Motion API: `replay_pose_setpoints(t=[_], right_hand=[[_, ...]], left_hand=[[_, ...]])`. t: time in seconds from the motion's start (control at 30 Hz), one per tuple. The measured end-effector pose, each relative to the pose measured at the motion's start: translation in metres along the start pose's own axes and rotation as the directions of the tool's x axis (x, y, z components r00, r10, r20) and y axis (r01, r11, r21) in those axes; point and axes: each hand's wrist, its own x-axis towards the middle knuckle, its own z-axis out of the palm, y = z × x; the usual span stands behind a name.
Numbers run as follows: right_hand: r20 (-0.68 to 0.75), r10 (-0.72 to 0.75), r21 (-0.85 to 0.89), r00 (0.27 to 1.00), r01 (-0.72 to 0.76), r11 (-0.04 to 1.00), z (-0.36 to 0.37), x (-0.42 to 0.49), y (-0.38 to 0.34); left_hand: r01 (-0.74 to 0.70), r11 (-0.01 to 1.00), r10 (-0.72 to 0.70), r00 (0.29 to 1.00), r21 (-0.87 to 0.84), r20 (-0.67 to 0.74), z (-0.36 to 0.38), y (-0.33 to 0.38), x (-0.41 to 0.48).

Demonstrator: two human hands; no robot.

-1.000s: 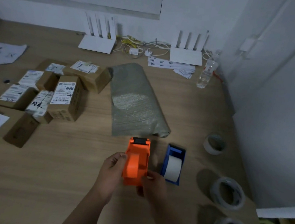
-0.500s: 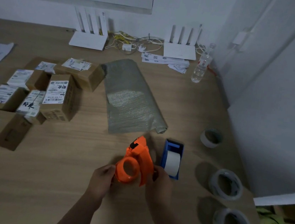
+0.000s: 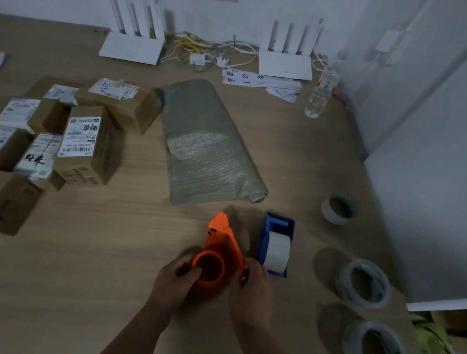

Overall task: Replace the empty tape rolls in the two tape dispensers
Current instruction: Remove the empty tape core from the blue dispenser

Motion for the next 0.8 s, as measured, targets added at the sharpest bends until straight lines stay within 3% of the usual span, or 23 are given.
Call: replay_pose_setpoints(t=[0.2, 0.37, 0.47, 0.57, 0.63, 0.7, 0.8], right_hand=[[0.055, 0.001, -0.007, 0.999, -0.001, 1.0, -0.001, 0.003, 0.002], [0.084, -0.022, -0.024, 0.996, 0.024, 0.999, -0.009, 0.004, 0.006], [0.059, -0.002, 0.005, 0.998, 0.002, 1.0, -0.019, 0.003, 0.009], [-0.014, 0.042, 0.096, 0.999, -0.041, 0.995, -0.036, 0.007, 0.014], [-0.075, 0.088, 0.127, 0.993, -0.078, 0.989, -0.05, 0.013, 0.018], [-0.132, 0.103, 0.151, 0.986, -0.083, 0.985, -0.06, 0.02, 0.021], [-0.134, 0.135, 0.168, 0.982, -0.112, 0.979, -0.074, 0.031, 0.024]], left_hand=[[-0.087, 0.986, 0.095, 0.994, 0.143, -0.049, -0.001, 0.004, -0.001], [-0.067, 0.99, 0.078, 0.994, 0.121, -0.08, 0.002, 0.005, -0.004], [-0.074, 0.995, 0.088, 0.965, 0.066, -0.246, 0.005, 0.009, -0.004], [-0.173, 0.985, 0.16, 0.914, 0.0, -0.374, 0.014, 0.024, -0.006], [-0.222, 0.971, 0.18, 0.92, -0.086, -0.349, 0.024, 0.042, -0.011], [-0.185, 0.966, 0.141, 0.962, -0.179, -0.234, 0.033, 0.059, -0.015], [-0.163, 0.969, 0.154, 0.986, -0.187, -0.058, 0.052, 0.08, -0.024]])
